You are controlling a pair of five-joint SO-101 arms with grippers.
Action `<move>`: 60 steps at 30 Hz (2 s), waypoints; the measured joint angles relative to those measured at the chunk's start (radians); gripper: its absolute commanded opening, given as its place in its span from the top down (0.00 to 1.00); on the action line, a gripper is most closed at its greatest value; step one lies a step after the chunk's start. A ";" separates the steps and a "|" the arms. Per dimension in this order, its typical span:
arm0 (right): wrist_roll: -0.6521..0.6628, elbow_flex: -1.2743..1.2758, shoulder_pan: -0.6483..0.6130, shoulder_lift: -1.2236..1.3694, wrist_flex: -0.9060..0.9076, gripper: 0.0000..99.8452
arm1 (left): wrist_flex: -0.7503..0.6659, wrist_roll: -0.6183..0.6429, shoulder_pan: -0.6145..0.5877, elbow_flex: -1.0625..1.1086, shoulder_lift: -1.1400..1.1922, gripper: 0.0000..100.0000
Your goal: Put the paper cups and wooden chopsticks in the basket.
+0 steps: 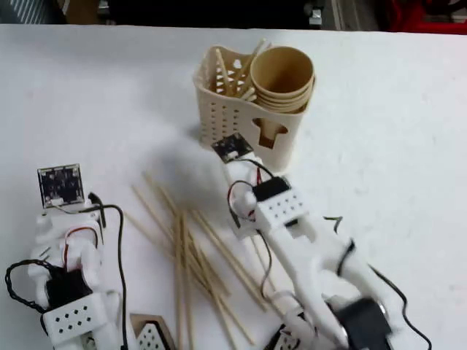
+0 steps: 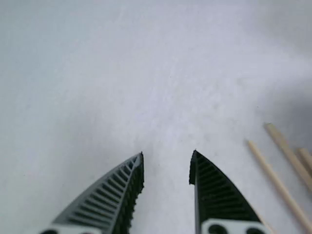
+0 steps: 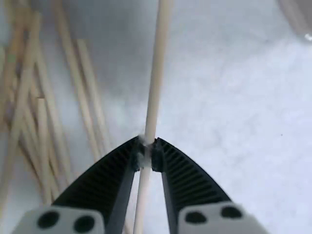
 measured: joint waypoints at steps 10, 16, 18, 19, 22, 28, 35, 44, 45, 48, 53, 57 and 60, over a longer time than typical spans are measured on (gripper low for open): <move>0.000 0.002 -0.127 -0.571 0.034 0.98 | 0.000 0.000 0.000 0.000 0.000 0.83; 0.000 0.002 -0.133 -0.790 -0.144 0.98 | 0.000 0.000 0.000 0.000 0.000 0.83; 0.000 0.002 -0.135 -0.813 -0.247 0.98 | 0.000 0.000 0.000 0.000 0.000 0.83; 0.000 0.002 -0.135 -0.815 -0.301 0.98 | 0.000 0.000 0.000 0.000 0.000 0.83; 0.000 0.002 -0.135 -0.809 -0.479 0.98 | 0.000 0.000 0.000 0.000 0.000 0.83; 0.000 0.002 -0.040 -0.666 -0.872 0.98 | 0.000 0.000 0.000 0.005 0.000 0.83; 0.000 0.002 0.029 -0.451 -1.249 0.98 | 0.000 -0.058 0.000 0.020 0.000 0.83; 0.000 -0.023 0.106 -0.097 -1.544 0.98 | 0.000 -0.061 0.000 0.020 0.000 0.83; 0.000 -0.040 0.117 -0.051 -1.548 0.98 | 0.000 -0.061 0.000 0.020 0.000 0.83; 0.000 -0.095 0.141 0.083 -1.554 0.98 | 0.000 -0.061 0.000 0.020 0.000 0.83; 0.000 -0.141 0.144 0.218 -1.556 0.86 | 0.000 -0.061 0.000 0.020 0.000 0.83; 0.000 -0.146 0.137 0.210 -1.494 0.85 | 0.000 -0.061 0.000 0.020 0.000 0.83; 0.000 -0.146 0.114 0.141 -1.335 0.92 | 0.000 -0.061 0.000 0.020 0.000 0.83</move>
